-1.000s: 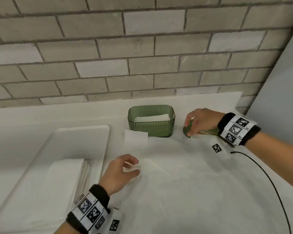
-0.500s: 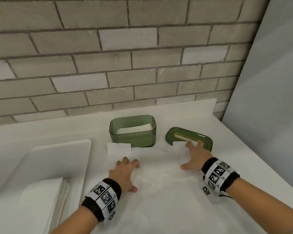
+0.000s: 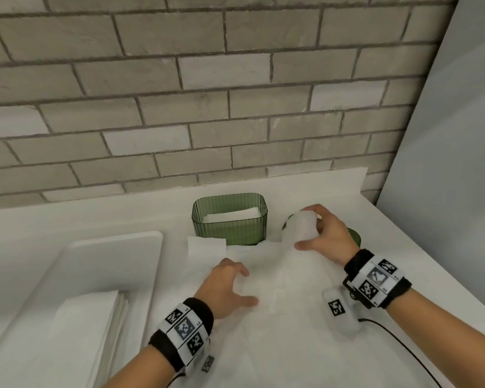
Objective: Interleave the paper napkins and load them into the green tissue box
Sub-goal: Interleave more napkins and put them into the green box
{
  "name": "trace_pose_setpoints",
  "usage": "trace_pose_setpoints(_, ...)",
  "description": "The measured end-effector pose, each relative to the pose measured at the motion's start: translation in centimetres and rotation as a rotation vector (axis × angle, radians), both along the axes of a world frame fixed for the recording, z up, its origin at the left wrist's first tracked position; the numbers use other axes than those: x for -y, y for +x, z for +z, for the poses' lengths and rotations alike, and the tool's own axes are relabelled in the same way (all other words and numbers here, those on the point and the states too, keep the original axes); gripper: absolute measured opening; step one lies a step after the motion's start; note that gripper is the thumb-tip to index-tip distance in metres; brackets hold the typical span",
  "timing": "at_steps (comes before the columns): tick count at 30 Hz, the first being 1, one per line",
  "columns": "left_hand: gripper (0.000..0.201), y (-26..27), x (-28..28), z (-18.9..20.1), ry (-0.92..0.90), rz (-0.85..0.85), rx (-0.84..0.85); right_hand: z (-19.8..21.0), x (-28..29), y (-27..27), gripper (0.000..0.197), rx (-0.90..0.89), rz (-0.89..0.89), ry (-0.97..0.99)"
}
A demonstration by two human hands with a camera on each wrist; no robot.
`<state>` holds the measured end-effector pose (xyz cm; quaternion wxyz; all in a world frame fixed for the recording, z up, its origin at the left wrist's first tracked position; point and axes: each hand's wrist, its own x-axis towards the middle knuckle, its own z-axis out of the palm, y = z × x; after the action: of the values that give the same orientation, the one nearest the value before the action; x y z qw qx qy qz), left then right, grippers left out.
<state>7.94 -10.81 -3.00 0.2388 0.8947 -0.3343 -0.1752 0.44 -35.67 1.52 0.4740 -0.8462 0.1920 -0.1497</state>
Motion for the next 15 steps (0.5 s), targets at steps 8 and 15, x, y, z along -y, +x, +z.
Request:
trace_pose_setpoints(8, 0.037, -3.0, 2.3, 5.0, -0.843, 0.226, -0.601, 5.8, -3.6, -1.0, 0.069, 0.192, 0.297, 0.413)
trace_pose_setpoints(15, 0.028, -3.7, 0.5, 7.7, -1.121, 0.319, -0.503, 4.9, -2.6, -2.2, 0.056, -0.05, 0.456, 0.35)
